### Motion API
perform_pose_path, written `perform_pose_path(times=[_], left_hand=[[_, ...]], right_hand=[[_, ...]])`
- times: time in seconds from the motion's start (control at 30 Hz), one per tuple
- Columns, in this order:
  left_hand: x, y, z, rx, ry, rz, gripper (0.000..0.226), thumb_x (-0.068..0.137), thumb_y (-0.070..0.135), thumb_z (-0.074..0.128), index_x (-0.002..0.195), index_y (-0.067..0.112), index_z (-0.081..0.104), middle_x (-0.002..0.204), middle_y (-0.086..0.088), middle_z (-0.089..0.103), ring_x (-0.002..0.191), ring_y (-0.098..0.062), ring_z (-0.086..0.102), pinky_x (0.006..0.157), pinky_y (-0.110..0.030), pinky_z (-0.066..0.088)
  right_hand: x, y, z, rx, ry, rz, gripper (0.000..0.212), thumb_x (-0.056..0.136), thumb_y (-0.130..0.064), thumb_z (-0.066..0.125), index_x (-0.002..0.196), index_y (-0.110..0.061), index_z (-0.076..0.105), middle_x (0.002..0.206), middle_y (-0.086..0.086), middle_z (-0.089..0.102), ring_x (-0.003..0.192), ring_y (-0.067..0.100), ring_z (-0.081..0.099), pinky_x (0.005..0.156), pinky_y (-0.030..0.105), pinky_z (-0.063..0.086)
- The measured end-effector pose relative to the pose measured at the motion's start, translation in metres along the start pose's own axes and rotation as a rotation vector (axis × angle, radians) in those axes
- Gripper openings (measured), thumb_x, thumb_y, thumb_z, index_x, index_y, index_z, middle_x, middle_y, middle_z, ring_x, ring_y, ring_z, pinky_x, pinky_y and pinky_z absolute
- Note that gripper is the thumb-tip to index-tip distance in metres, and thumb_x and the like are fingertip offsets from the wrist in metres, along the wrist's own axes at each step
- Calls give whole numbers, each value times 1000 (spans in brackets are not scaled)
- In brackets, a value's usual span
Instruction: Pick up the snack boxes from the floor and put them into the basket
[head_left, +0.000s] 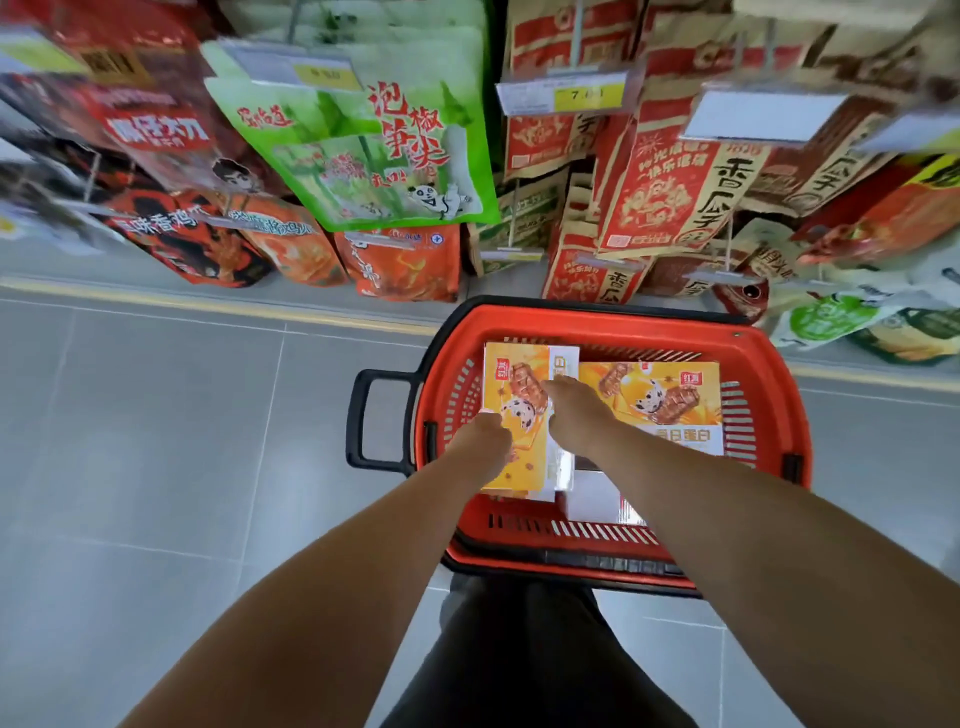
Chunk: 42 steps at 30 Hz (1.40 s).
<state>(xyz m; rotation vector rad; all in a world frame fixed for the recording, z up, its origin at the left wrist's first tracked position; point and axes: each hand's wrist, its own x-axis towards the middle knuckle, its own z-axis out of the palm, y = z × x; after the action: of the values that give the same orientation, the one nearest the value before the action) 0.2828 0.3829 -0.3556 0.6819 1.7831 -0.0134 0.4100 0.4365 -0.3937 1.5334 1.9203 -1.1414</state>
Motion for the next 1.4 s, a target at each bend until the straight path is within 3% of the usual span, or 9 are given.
perform_pose_path(times=[0.07, 0.13, 0.23, 0.33, 0.43, 0.53, 0.73, 0.87, 1.4], left_hand=[[-15, 3, -9, -166, 106, -17, 41, 96, 6, 38, 135, 0, 49, 138, -22, 50, 81, -18, 61, 62, -13, 51], [-31, 8, -19, -234, 203, 32, 41, 94, 10, 35, 131, -2, 51, 126, -25, 58, 53, -11, 43, 36, -14, 35], [-57, 27, -30, -380, 208, 121, 34, 96, 18, 39, 117, 2, 61, 100, -19, 67, 62, -15, 49, 56, -20, 46], [-98, 48, -27, -498, 117, 160, 22, 97, 24, 44, 111, 19, 62, 112, -11, 65, 95, -23, 59, 93, -42, 49], [-144, 67, -15, -536, -14, 307, 24, 96, 19, 48, 117, 15, 60, 106, -4, 62, 95, -20, 58, 88, -39, 45], [-195, 82, 6, -489, -169, 474, 26, 97, 14, 47, 121, 13, 57, 114, -2, 59, 102, -17, 58, 89, -35, 45], [-282, 116, 69, -315, -391, 679, 17, 94, 10, 51, 87, 23, 59, 100, -3, 63, 86, -14, 61, 72, -25, 44], [-320, 127, 122, -266, -471, 745, 15, 91, 8, 53, 89, 22, 59, 88, 2, 62, 75, -12, 58, 64, -23, 39], [-415, 132, 416, -121, -641, 740, 24, 93, 3, 46, 80, 22, 53, 80, 7, 58, 70, -8, 57, 56, -23, 34]], right_hand=[[-22, -1, -2, 217, 20, 67, 64, 94, 4, 39, 152, -17, 22, 156, 12, 27, 108, 28, 57, 81, 36, 51], [-48, 0, -1, 477, 77, 137, 58, 95, 2, 38, 149, -18, 29, 154, 10, 33, 66, 21, 56, 54, 29, 43], [-90, 3, -3, 740, 259, 232, 49, 97, -2, 39, 144, -17, 38, 149, 6, 41, 95, 30, 62, 72, 34, 49], [-139, 7, -5, 1016, 495, 322, 43, 94, -4, 46, 135, -15, 49, 139, 3, 49, 106, 24, 55, 81, 29, 42], [-189, 16, -5, 1270, 722, 327, 35, 86, -11, 57, 121, -13, 57, 119, 4, 61, 114, 28, 57, 92, 40, 44], [-250, 23, -3, 1422, 972, 331, 24, 89, -13, 62, 113, -13, 60, 101, 2, 63, 94, 20, 60, 89, 40, 48], [-353, 55, 6, 1636, 1269, 289, 15, 91, -10, 60, 104, -17, 57, 93, 0, 61, 75, 9, 59, 69, 26, 48], [-408, 91, 21, 1682, 1354, 249, 22, 92, -11, 59, 113, -17, 56, 96, 1, 59, 84, 11, 56, 82, 33, 47], [-586, 316, 122, 1713, 1527, 439, 18, 91, -13, 60, 108, -16, 58, 88, 0, 58, 79, 12, 56, 72, 26, 45]])
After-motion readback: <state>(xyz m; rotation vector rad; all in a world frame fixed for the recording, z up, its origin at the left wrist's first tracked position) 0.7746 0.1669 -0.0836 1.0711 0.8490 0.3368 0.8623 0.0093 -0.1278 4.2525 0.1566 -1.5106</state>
